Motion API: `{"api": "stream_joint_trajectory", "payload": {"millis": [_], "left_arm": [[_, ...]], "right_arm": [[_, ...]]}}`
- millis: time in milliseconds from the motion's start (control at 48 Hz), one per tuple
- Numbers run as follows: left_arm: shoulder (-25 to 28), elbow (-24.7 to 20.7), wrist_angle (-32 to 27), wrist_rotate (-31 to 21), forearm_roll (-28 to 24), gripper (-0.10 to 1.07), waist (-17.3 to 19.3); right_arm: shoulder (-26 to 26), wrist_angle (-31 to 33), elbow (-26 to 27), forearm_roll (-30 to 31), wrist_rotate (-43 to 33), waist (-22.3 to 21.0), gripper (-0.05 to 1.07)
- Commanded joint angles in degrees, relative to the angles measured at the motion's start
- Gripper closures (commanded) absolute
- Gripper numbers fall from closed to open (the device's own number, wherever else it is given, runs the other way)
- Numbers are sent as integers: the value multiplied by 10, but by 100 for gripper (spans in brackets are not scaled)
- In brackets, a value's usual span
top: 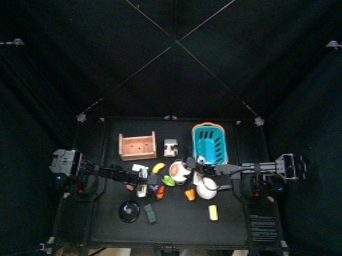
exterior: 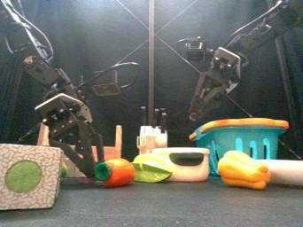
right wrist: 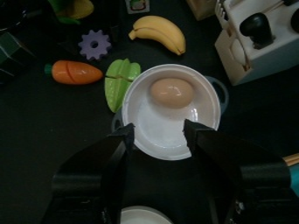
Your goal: Grab purple gear
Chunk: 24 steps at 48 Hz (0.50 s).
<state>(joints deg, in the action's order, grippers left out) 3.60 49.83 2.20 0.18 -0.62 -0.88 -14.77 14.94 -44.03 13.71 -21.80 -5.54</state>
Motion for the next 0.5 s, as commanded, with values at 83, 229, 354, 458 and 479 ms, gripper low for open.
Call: {"api": "stream_joint_trajectory", "payload": {"millis": [83,229,354,458,479], "left_arm": [[11,-20,-12,0,-7,-2,3],[21,-23,-25,0,-7,-2,2],[25,-25,-43,0,-7,-1,1],[25,-25,-62,0,-7,-1,-1],[25,-25,-66,0,-7,-1,-1]], "right_arm": [[-6,-4,5,2,1,1,18],[-6,-4,4,0,1,0,18],[-6,-4,4,1,1,1,18],[-6,-4,4,1,1,1,18],[-6,-4,5,1,1,1,18]]}}
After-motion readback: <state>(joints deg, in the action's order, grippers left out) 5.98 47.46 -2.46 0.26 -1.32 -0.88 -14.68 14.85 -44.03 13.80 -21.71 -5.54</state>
